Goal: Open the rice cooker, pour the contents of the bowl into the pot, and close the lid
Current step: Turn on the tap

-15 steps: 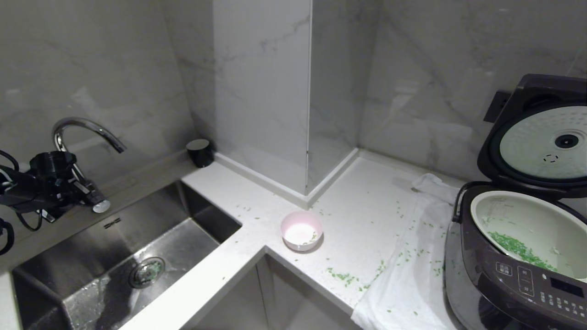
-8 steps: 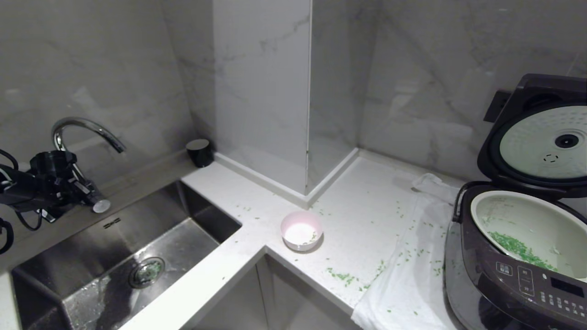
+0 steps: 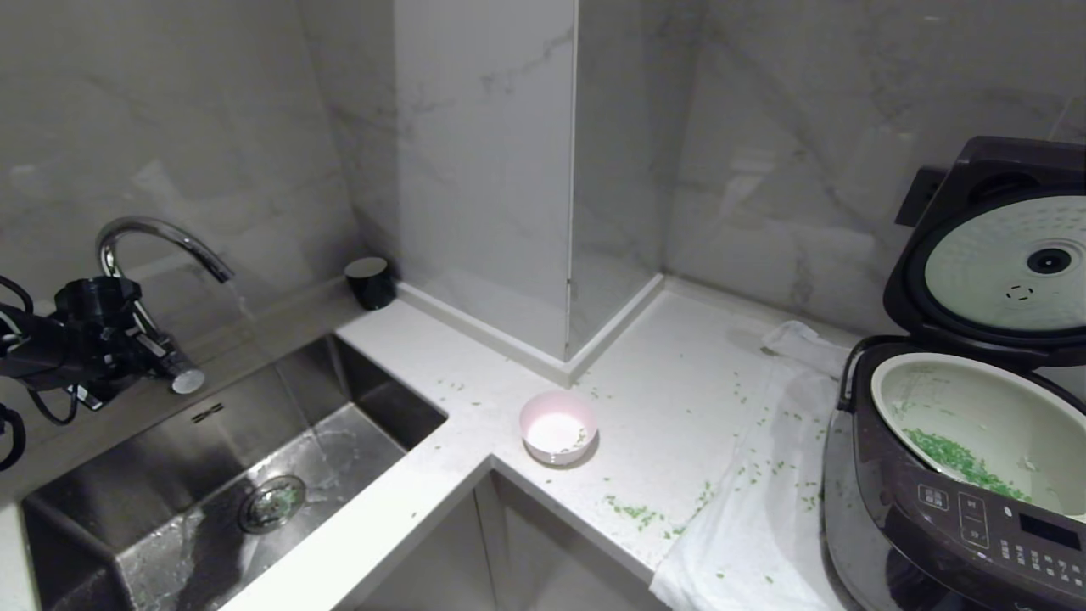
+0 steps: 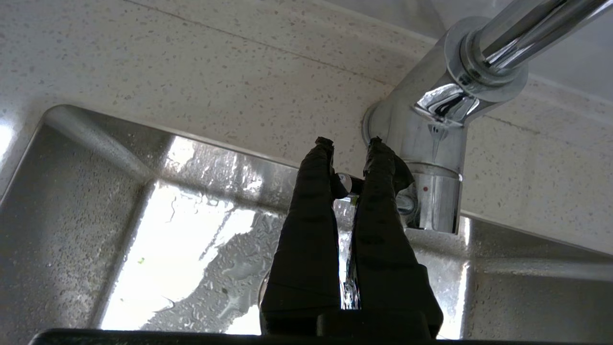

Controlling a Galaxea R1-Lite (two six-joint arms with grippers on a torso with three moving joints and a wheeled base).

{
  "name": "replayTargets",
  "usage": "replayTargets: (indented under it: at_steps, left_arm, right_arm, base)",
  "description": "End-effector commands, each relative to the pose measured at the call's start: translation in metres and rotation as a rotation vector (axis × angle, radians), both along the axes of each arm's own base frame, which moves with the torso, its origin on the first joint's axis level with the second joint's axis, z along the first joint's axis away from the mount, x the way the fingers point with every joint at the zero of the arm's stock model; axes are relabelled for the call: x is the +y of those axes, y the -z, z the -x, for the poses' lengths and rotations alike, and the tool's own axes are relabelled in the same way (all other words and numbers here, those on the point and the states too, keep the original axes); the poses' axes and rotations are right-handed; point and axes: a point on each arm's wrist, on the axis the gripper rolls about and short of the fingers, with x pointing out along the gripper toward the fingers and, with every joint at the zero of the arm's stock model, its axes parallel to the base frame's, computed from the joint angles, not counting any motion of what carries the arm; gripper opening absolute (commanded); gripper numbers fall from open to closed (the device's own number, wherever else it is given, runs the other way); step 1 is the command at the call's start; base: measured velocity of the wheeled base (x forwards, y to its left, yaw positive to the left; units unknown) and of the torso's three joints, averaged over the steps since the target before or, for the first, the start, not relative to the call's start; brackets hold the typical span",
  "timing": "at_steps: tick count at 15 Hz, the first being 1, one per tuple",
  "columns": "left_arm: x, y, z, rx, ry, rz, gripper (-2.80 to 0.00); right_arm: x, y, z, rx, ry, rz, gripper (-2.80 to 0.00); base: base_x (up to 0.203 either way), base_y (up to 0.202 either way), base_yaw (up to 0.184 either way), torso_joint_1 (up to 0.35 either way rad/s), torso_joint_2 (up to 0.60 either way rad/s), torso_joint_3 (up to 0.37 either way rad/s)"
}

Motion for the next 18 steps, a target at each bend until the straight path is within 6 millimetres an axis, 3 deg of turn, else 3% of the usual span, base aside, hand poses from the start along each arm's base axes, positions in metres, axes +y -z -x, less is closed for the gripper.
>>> replayTargets:
  at_steps: [1,5,6,18]
  left_arm:
    - [0.001,0.001,-0.001,-0.006,-0.005,-0.001,-2.8]
    - [0.0,0.0,0.0,-0.001,-0.003,-0.002,-2.8]
    - [-0.001,0.0,0.0,0.008,-0.001,-0.003,0.0]
    - [-0.005,-0.017,0.009,-0.012,-0.008,0.005,0.0]
  right_arm:
    - [0.0,0.0,0.0,0.002,-0.001,0.0,-2.8]
    - [0.0,0.0,0.0,0.002,-0.001,0.0,-2.8]
    - [0.0,0.0,0.0,0.002,-0.001,0.0,-2.8]
    - [0.0,0.0,0.0,0.002,-0.001,0.0,-2.8]
  base:
    - [0.0,0.0,0.0,0.0,0.0,0.0]
    - [0.0,0.0,0.0,0.0,0.0,0.0]
    - [0.0,0.0,0.0,0.0,0.0,0.0]
    - [0.0,0.0,0.0,0.0,0.0,0.0]
